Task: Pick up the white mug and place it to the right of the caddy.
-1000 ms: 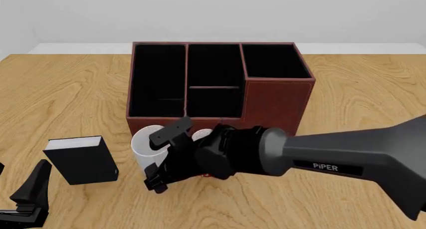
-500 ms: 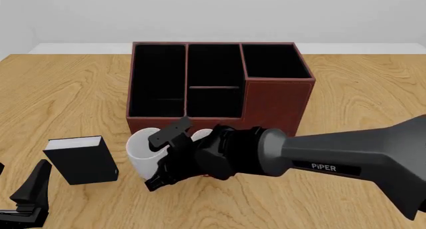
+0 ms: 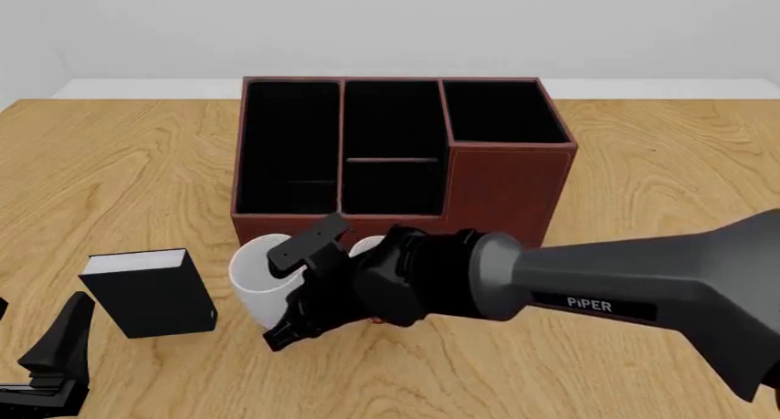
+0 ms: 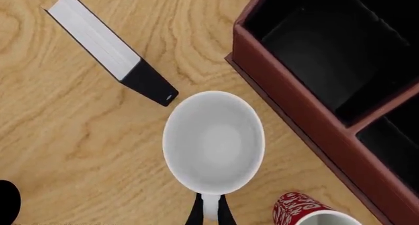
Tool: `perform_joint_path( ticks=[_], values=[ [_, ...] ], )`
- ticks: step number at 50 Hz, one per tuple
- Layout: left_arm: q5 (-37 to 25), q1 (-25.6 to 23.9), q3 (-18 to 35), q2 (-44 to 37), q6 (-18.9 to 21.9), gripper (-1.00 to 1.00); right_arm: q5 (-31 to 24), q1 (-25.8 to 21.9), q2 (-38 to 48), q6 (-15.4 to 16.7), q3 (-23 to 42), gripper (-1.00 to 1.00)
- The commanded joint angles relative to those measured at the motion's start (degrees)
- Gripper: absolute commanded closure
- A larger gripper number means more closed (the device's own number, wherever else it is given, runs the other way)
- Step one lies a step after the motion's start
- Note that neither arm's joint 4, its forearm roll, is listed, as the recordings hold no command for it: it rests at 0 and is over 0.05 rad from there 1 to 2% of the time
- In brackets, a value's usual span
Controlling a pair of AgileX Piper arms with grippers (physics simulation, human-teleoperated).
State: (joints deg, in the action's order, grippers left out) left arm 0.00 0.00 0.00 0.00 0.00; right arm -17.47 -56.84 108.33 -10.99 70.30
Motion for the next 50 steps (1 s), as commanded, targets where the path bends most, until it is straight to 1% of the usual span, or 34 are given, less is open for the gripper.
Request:
perform_joint_path(
  ticks=[1, 4, 5, 13, 22, 27, 44, 48, 50],
  values=[
    [0.0, 0.0, 0.0, 0.0, 0.0, -1.0, -0.67, -0.51, 1.11, 2.75, 0.93, 1.0],
    [0.0, 0.0, 0.0, 0.0, 0.0, -1.0, -0.99, -0.44, 0.82, 3.43, 1.09, 1.0],
    [0.0, 0.0, 0.0, 0.0, 0.0, -1.0, -1.22, -0.1, 0.73, 4.16, 1.19, 1.0],
    [0.0, 0.0, 0.0, 0.0, 0.0, -1.0, -1.93, 0.63, -0.12, 5.55, 1.5, 1.0],
    [0.0, 0.0, 0.0, 0.0, 0.0, -1.0, -2.49, 0.14, -1.1, 6.75, 1.75, 1.0],
    [0.0, 0.0, 0.0, 0.0, 0.0, -1.0, -2.78, 0.4, -2.27, 8.08, 1.61, 1.0],
    [0.0, 0.0, 0.0, 0.0, 0.0, -1.0, -3.32, 1.0, -7.45, 9.74, 0.85, 1.0],
    [0.0, 0.0, 0.0, 0.0, 0.0, -1.0, -3.1, 2.27, -9.35, 10.82, 0.27, 1.0],
    [0.0, 0.0, 0.0, 0.0, 0.0, -1.0, -2.87, 2.18, -10.33, 10.53, 0.06, 1.0]
  ],
)
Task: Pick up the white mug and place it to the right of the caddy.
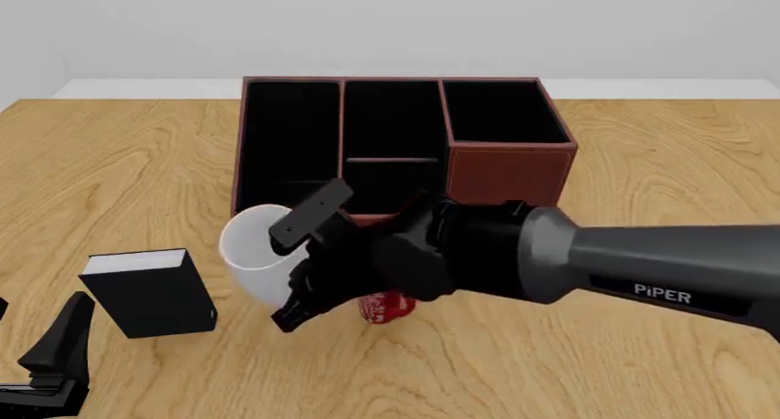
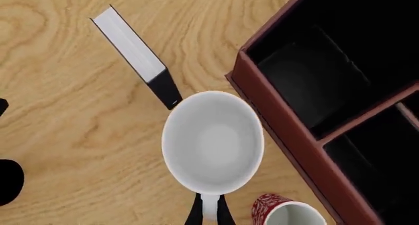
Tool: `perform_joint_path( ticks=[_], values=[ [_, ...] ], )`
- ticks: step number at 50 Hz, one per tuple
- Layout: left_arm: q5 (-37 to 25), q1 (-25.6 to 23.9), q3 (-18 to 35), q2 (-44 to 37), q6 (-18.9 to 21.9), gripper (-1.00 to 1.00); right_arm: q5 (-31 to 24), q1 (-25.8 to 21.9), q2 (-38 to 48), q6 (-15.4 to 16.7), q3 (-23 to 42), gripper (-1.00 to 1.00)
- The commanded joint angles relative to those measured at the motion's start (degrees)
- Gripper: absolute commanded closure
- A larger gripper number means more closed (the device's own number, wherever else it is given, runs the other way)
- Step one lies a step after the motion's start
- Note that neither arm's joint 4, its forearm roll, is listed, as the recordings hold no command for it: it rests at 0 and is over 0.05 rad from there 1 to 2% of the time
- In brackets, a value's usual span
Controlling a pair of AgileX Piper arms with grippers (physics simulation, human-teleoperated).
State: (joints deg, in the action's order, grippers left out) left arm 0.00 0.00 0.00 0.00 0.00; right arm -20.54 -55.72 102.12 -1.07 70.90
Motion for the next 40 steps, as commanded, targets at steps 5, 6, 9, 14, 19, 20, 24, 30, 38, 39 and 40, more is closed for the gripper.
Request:
perform_joint_path(
  ticks=[5, 6, 9, 14, 19, 20, 24, 30, 38, 39, 40],
  values=[
    [0.0, 0.0, 0.0, 0.0, 0.0, -1.0, 0.29, 1.77, -6.85, 1.39, -1.03, 1.0],
    [0.0, 0.0, 0.0, 0.0, 0.0, -1.0, 0.37, 1.92, -7.11, 1.54, -1.11, 1.0],
    [0.0, 0.0, 0.0, 0.0, 0.0, -1.0, 0.43, 2.3, -8.79, 1.6, -1.26, 1.0],
    [0.0, 0.0, 0.0, 0.0, 0.0, -1.0, 0.55, 2.63, -10.39, 1.77, -1.42, 1.0],
    [0.0, 0.0, 0.0, 0.0, 0.0, -1.0, 0.73, 2.9, -11.66, 1.9, -1.62, 1.0],
    [0.0, 0.0, 0.0, 0.0, 0.0, -1.0, 0.75, 3.01, -11.85, 2.04, -1.69, 1.0],
    [0.0, 0.0, 0.0, 0.0, 0.0, -1.0, 0.86, 3.54, -12.68, 2.22, -2.01, 1.0],
    [0.0, 0.0, 0.0, 0.0, 0.0, -1.0, 0.83, 4.56, -14.55, 3.2, -2.54, 1.0],
    [0.0, 0.0, 0.0, 0.0, 0.0, -1.0, 0.85, 7.18, -18.32, 3.93, -3.63, 1.0],
    [0.0, 0.0, 0.0, 0.0, 0.0, -1.0, 0.63, 7.31, -18.67, 4.05, -3.67, 1.0],
    [0.0, 0.0, 0.0, 0.0, 0.0, -1.0, 0.47, 7.46, -19.03, 4.21, -3.73, 1.0]
  ],
)
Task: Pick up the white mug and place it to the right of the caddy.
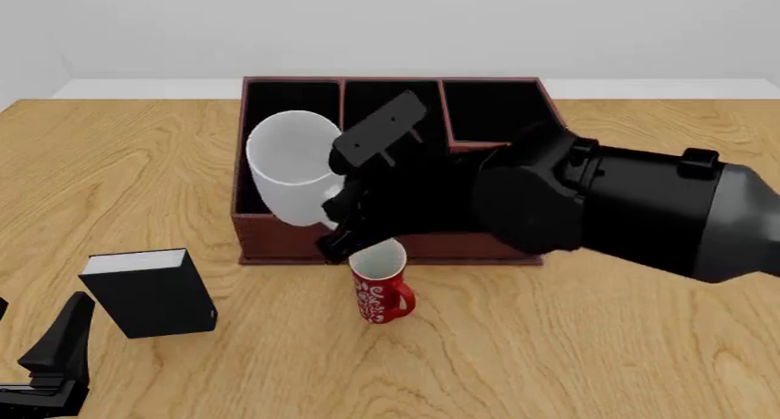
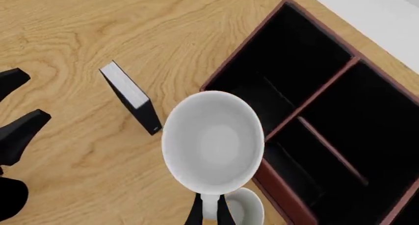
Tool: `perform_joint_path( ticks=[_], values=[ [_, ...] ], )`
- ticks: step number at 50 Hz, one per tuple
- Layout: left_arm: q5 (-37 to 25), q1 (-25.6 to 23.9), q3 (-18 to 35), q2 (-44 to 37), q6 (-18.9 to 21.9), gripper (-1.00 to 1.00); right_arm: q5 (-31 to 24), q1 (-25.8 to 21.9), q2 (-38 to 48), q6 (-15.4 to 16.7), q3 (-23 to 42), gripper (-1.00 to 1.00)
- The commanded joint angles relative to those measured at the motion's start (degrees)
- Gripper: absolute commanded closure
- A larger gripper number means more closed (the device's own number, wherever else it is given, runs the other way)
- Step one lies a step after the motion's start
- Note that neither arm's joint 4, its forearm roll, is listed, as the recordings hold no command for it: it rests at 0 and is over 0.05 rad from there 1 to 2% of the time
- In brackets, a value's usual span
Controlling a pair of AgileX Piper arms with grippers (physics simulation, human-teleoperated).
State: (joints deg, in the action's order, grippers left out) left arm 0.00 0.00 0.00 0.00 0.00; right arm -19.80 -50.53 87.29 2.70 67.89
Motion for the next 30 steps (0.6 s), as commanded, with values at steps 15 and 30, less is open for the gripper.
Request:
perform_joint_path(
  ticks=[15, 30],
  values=[
    [0.0, 0.0, 0.0, 0.0, 0.0, -1.0, -1.19, 6.36, -10.62, 1.63, -3.48, 1.0],
    [0.0, 0.0, 0.0, 0.0, 0.0, -1.0, -2.78, 10.61, -16.04, 2.23, -6.14, 1.0]
  ],
)
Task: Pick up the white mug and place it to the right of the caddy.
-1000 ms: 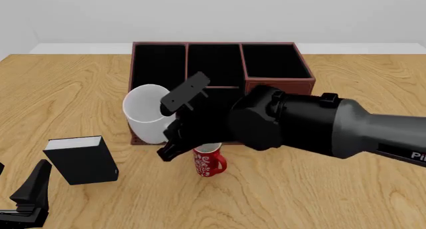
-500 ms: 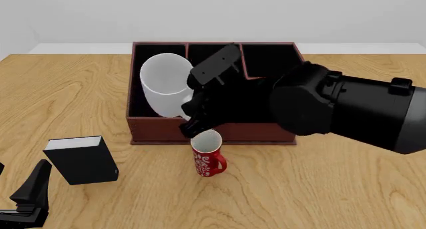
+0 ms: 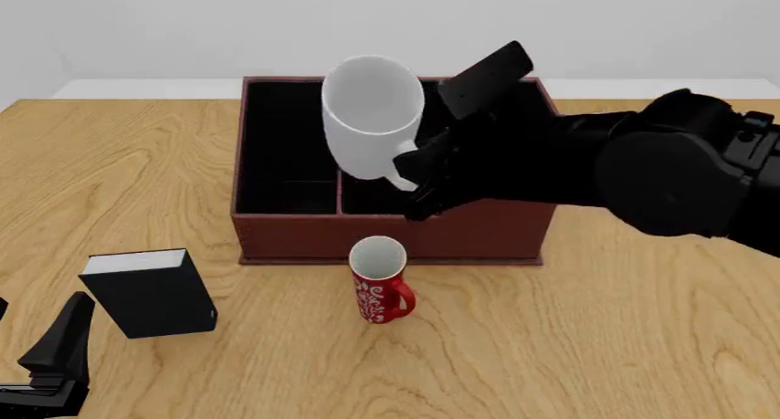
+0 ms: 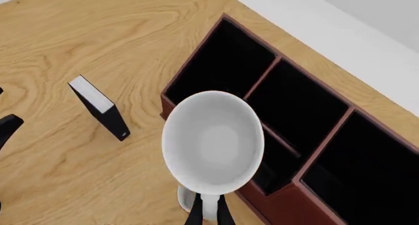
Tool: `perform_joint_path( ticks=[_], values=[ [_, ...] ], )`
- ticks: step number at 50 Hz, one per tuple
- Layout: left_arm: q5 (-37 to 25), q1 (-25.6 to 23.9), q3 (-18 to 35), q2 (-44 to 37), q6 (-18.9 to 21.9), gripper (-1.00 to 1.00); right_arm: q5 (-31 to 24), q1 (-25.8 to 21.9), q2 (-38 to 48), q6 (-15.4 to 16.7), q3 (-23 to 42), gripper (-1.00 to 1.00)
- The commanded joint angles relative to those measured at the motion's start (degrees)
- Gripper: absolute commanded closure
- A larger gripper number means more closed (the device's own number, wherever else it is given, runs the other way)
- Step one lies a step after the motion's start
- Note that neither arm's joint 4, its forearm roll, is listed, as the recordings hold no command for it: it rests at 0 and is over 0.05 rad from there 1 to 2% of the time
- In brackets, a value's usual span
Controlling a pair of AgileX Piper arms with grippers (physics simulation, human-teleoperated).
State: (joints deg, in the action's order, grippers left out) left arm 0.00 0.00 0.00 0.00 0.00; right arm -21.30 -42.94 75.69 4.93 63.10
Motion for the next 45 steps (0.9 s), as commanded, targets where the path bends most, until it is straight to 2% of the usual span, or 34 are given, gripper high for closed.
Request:
perform_joint_path(
  ticks=[1, 16, 34, 45],
  values=[
    [0.0, 0.0, 0.0, 0.0, 0.0, -1.0, -1.48, 3.38, -4.86, 0.19, -1.49, 1.0],
    [0.0, 0.0, 0.0, 0.0, 0.0, -1.0, -4.3, 9.0, -12.04, 0.66, -4.06, 1.0],
    [0.0, 0.0, 0.0, 0.0, 0.0, -1.0, -5.57, 13.41, -19.37, -0.9, -7.71, 1.0],
    [0.0, 0.0, 0.0, 0.0, 0.0, -1.0, -8.37, 18.24, -24.91, -0.51, -9.11, 1.0]
  ],
)
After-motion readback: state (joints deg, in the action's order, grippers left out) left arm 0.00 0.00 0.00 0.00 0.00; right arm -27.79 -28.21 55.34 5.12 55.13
